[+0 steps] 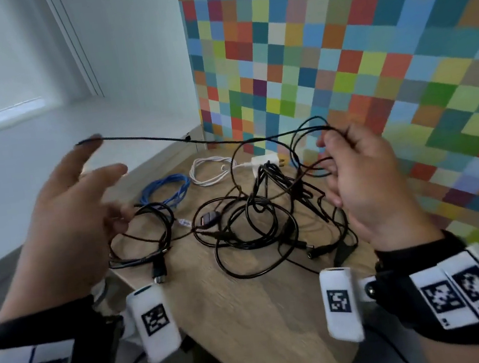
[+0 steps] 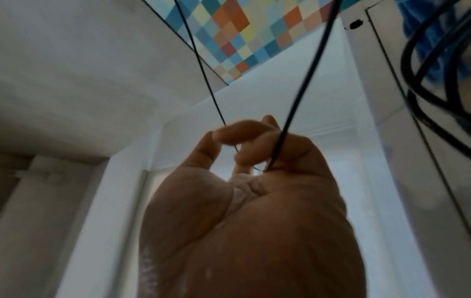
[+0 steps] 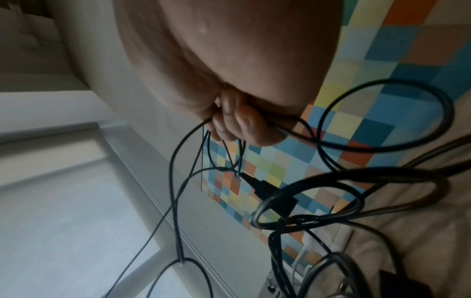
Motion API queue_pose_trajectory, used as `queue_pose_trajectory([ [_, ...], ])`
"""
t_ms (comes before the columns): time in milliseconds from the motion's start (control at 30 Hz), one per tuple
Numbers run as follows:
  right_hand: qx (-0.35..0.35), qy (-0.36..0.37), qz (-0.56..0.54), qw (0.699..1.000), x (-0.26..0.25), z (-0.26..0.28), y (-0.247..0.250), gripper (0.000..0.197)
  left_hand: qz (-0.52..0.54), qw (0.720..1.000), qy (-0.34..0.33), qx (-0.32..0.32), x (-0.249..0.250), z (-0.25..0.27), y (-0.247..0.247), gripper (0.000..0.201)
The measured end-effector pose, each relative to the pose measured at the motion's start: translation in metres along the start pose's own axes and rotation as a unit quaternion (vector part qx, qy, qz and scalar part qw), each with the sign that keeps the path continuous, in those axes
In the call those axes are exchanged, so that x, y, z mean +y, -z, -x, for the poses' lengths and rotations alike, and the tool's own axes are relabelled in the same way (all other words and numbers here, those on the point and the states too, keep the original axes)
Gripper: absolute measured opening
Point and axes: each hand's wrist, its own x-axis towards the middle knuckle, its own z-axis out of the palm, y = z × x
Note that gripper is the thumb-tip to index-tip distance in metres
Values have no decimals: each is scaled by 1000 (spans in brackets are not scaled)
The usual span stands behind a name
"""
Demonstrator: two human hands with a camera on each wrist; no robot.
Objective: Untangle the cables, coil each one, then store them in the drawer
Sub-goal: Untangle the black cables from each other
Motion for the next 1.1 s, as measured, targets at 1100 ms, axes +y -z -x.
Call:
queue_pose_trajectory([
  [1100, -40, 3, -38, 999, -8, 2, 7, 26, -506, 841, -135, -137, 10, 29, -29, 35],
])
